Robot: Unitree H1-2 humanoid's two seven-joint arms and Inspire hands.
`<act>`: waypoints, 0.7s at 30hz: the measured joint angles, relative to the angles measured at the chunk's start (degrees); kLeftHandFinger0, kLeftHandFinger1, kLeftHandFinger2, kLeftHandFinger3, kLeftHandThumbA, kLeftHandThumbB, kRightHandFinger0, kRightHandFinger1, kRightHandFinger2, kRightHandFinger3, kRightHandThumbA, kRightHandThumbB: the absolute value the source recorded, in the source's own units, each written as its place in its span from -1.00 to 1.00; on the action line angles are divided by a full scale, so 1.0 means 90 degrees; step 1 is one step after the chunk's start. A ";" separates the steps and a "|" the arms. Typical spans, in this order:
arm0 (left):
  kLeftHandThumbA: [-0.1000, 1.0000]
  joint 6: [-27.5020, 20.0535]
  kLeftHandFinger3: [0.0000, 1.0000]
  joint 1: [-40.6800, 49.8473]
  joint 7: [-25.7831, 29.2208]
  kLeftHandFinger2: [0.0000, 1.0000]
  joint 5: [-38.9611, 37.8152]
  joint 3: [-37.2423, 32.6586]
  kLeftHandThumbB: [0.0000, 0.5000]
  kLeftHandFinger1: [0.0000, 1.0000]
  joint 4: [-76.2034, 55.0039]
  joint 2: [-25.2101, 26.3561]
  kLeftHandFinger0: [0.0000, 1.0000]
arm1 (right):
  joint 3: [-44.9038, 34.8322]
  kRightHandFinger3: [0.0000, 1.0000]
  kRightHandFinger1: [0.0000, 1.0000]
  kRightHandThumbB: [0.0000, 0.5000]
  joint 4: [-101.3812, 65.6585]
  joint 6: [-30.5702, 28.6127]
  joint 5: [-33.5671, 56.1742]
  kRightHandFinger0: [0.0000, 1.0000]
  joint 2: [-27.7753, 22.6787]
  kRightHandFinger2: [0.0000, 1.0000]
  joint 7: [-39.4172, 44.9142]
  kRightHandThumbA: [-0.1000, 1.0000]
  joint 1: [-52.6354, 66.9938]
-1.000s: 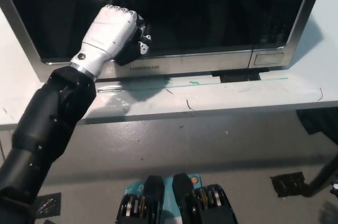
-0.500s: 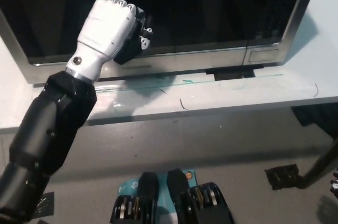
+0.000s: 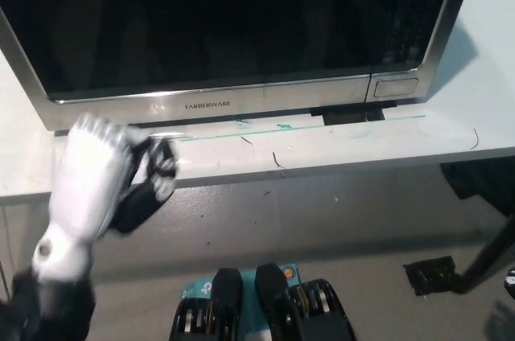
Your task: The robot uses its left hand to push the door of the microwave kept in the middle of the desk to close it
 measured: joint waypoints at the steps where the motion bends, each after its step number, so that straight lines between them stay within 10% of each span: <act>1: -1.00 -0.0050 -0.93 0.0195 0.0074 -1.00 -0.0034 -0.0007 -0.72 -1.00 0.0095 0.0050 -1.00 | -0.0001 0.47 0.42 -0.84 0.0013 -0.0002 0.0000 0.40 -0.0005 0.47 -0.0004 -0.49 -0.0004; 12: -1.00 -0.0214 -0.99 0.1225 0.0992 -1.00 -0.0197 -0.0342 -0.84 -1.00 0.2257 0.0252 -1.00 | 0.0028 0.48 0.42 -0.80 0.0121 -0.0015 -0.0001 0.39 -0.0049 0.50 0.0006 -0.41 -0.0042; 21: -0.77 -0.0214 -0.48 0.1097 0.1143 -0.83 -0.0974 0.0105 -1.00 -1.00 0.3762 -0.0486 -0.98 | 0.0041 0.47 0.41 -0.82 0.0170 -0.0021 0.0004 0.35 -0.0058 0.47 0.0009 -0.45 -0.0054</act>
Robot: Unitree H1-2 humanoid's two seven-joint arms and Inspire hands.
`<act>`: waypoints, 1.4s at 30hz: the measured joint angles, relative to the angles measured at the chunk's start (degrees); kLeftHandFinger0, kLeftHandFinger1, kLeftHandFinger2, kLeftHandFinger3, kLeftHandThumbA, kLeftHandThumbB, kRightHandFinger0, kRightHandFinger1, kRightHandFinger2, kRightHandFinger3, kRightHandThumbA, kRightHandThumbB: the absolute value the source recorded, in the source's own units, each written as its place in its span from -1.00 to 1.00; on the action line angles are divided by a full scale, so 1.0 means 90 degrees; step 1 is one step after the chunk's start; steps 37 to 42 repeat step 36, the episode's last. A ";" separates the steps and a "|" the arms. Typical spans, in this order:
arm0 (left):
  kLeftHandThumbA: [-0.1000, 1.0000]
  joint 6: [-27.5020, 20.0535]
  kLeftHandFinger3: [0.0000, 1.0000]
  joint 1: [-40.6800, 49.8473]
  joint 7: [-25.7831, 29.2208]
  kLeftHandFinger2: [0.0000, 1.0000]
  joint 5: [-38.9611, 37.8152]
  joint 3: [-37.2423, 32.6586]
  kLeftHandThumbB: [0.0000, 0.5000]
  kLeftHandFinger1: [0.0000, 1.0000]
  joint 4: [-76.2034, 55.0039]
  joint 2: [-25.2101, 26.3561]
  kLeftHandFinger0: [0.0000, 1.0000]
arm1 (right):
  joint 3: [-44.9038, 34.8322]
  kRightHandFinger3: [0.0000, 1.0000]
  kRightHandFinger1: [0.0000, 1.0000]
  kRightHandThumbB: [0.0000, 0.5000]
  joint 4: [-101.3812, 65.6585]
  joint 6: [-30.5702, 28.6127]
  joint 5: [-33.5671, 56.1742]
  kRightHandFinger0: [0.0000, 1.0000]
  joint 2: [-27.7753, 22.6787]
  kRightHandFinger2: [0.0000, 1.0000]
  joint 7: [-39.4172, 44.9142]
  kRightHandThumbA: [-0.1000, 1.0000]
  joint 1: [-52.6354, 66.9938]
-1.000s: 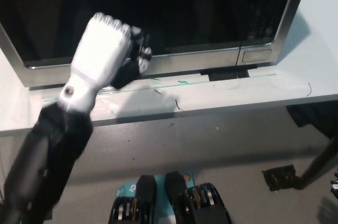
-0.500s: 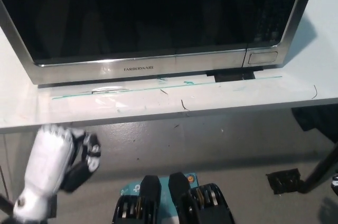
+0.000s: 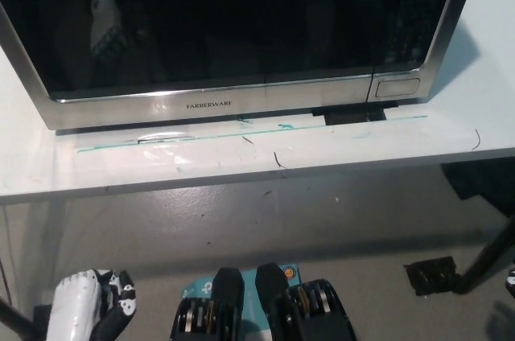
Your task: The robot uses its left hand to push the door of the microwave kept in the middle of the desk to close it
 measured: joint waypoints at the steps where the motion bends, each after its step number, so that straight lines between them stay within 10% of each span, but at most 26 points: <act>1: -0.77 0.0036 -0.47 -0.0035 -0.0025 -0.84 -0.0121 0.0096 -1.00 -1.00 0.0105 -0.0088 -1.00 | -0.0001 0.47 0.41 -0.82 0.0006 0.0001 0.0001 0.35 0.0000 0.47 0.0000 -0.45 0.0001; 10: -1.00 0.0669 -0.30 -0.0646 -0.0350 -0.71 -0.1355 0.1296 -1.00 -1.00 0.0582 -0.0913 -1.00 | 0.0001 0.40 0.30 -0.80 0.0053 0.0004 -0.0002 0.24 0.0010 0.38 -0.0010 -0.44 -0.0005; 19: -0.82 0.1332 -0.44 -0.1050 -0.0653 -0.85 -0.2304 0.1945 -1.00 -1.00 0.0668 -0.1093 -1.00 | 0.0017 0.43 0.35 -0.79 0.0029 0.0003 -0.0007 0.33 0.0009 0.42 -0.0026 -0.41 -0.0011; 22: -0.70 0.1445 -0.45 -0.1052 -0.0681 -0.81 -0.2404 0.1981 -1.00 -0.99 0.0674 -0.1093 -1.00 | 0.0035 0.25 0.28 -0.50 -0.0007 0.0007 -0.0003 0.27 0.0014 0.28 -0.0028 -0.33 -0.0014; 42: -0.91 0.1725 -0.42 -0.1114 -0.0697 -0.87 -0.2778 0.1995 -1.00 -1.00 0.0660 -0.1171 -1.00 | 0.0099 0.37 0.19 -0.81 0.0061 0.0001 -0.0017 0.23 0.0013 0.29 -0.0061 -0.40 -0.0190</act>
